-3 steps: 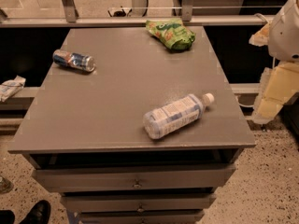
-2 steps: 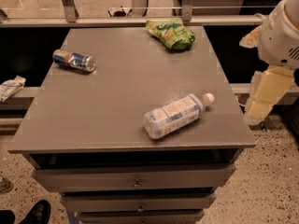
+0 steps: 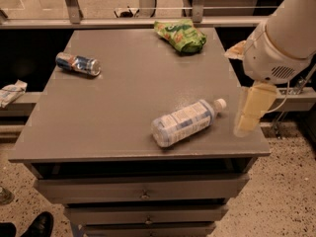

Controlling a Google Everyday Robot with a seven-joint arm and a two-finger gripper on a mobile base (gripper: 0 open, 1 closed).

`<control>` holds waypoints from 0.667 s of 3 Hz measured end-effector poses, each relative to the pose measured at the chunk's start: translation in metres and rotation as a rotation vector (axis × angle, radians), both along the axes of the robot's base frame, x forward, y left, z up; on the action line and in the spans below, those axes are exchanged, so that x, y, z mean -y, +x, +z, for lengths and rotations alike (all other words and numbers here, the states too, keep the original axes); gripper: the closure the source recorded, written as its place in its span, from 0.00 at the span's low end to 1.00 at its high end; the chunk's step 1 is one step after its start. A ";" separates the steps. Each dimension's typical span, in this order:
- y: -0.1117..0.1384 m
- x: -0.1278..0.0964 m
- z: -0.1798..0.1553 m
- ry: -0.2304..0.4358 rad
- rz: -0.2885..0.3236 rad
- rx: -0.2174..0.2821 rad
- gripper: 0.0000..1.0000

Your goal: Move blue plastic bottle near green rice chip bag

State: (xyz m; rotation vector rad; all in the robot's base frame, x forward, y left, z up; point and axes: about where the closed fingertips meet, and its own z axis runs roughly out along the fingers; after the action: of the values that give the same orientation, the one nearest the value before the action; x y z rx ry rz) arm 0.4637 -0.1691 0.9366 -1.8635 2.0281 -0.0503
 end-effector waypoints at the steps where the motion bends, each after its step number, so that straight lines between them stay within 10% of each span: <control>1: 0.004 -0.021 -0.017 0.019 0.074 0.009 0.00; 2: 0.013 -0.040 -0.038 0.029 0.124 0.003 0.00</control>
Offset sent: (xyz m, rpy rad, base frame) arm 0.0269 0.0626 -0.0702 0.0432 0.0131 0.1832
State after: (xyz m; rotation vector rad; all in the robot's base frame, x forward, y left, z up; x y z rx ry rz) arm 0.4764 -0.1291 0.8983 -1.9654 1.8970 0.0101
